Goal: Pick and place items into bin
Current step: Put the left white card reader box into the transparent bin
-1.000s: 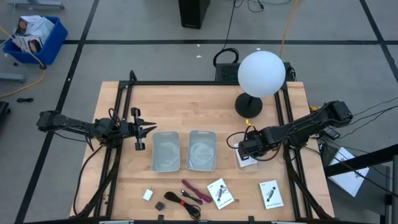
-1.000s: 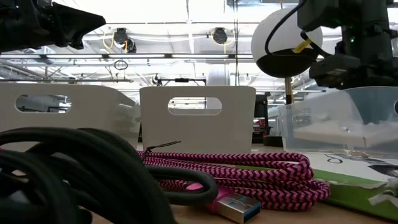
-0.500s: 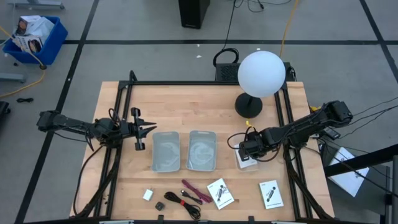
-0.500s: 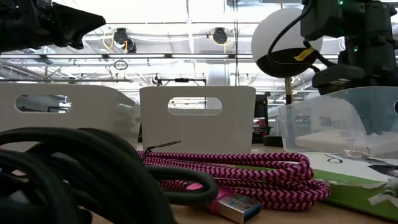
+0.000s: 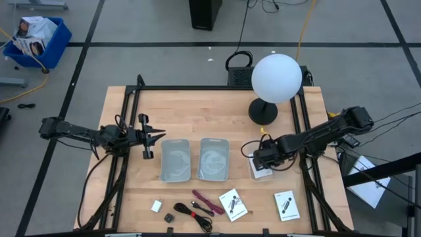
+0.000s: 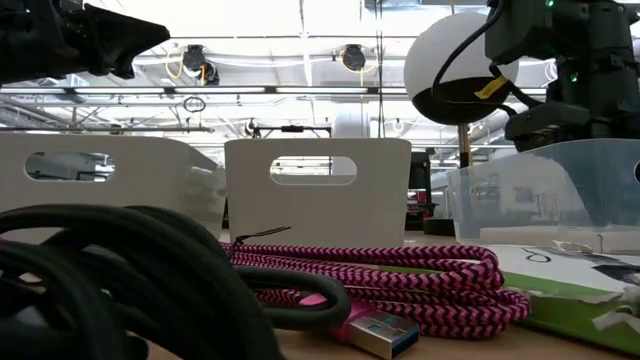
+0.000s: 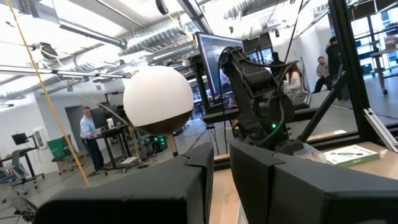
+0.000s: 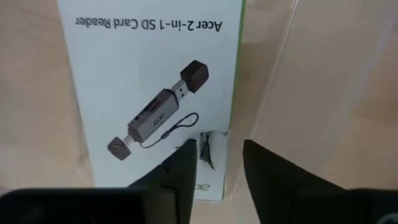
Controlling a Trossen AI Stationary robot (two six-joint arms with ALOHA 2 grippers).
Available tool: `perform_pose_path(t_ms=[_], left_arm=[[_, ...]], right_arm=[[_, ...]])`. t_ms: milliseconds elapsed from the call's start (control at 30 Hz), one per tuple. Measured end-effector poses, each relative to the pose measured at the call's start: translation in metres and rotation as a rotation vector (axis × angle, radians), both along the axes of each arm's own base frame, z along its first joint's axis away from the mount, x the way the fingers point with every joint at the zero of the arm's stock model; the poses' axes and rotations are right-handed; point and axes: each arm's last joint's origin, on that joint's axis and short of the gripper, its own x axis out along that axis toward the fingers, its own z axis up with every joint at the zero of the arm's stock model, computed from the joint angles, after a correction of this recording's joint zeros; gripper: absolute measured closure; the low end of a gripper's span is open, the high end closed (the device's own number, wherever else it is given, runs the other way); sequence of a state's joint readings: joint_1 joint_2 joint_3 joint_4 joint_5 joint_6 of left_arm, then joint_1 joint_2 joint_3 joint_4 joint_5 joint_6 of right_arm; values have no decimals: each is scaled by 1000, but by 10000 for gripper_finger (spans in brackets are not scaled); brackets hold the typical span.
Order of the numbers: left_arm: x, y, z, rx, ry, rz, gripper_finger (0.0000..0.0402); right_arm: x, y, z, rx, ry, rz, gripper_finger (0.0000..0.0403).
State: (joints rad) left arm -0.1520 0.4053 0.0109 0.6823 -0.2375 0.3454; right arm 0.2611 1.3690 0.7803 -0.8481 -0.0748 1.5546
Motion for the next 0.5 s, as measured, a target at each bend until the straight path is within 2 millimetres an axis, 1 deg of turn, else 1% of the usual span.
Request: perform_pose_path(t_ms=[133,267,400,500], left_arm=[[0,0,0,0,0,0,339],[0,0,0,0,1,0,339],[0,0,-1,1,7,0,339],[0,0,-1,0,7,0,339]], right_arm=[[-3,-2,9,-24,-58,-4,256],[-7,-4,26,-41,-153,-4,247],[-15,-7,44,-67,-278,37,248],[-19,-7,58,-119,-413,123,258]])
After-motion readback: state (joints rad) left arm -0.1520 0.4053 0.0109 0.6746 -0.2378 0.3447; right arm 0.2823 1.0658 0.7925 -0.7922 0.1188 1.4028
